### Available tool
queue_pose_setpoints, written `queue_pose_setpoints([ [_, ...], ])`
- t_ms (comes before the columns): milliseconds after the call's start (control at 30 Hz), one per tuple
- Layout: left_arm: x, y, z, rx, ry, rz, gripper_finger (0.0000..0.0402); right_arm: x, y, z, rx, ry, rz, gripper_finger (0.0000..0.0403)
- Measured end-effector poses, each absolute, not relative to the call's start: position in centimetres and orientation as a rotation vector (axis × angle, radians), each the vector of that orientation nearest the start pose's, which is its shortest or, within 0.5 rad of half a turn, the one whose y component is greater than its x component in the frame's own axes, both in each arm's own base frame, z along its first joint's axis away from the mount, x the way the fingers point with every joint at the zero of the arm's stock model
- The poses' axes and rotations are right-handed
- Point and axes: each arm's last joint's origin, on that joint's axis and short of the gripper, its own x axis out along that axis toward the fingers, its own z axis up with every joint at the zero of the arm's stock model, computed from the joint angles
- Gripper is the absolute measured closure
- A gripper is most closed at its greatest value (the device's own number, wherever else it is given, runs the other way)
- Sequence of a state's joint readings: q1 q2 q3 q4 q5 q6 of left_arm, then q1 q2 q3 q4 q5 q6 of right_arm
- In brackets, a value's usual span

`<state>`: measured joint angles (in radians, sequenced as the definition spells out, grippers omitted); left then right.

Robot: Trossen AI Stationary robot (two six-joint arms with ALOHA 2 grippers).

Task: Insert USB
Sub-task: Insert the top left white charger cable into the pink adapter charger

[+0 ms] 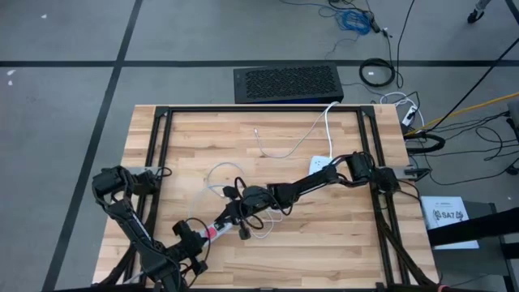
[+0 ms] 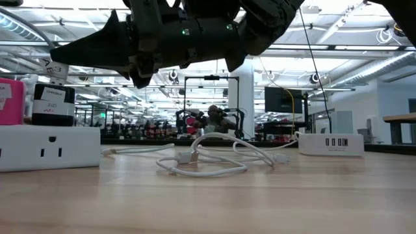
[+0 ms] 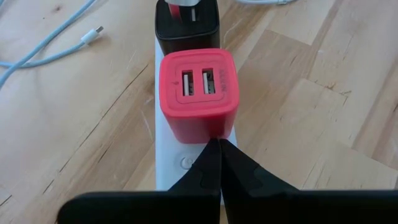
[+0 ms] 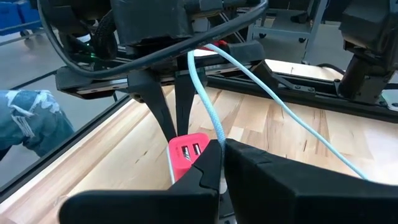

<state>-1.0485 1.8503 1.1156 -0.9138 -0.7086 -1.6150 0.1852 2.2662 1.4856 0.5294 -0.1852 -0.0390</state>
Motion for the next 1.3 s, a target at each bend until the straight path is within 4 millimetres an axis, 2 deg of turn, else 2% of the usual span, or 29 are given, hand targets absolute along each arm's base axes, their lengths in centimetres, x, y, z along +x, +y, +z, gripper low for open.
queue_pose_setpoints([
  [933,17.0,-25.7,14.8,-0.195,0.851,0.543,0.0400,48.9,9.7,15.8,-0.044,0.332,0.376,0.0403],
  [1300,17.0,-25.7,14.8,-0.195,0.852,0.543,0.0400,49.2,10.1,16.8,-0.062,0.361,0.388,0.0403],
])
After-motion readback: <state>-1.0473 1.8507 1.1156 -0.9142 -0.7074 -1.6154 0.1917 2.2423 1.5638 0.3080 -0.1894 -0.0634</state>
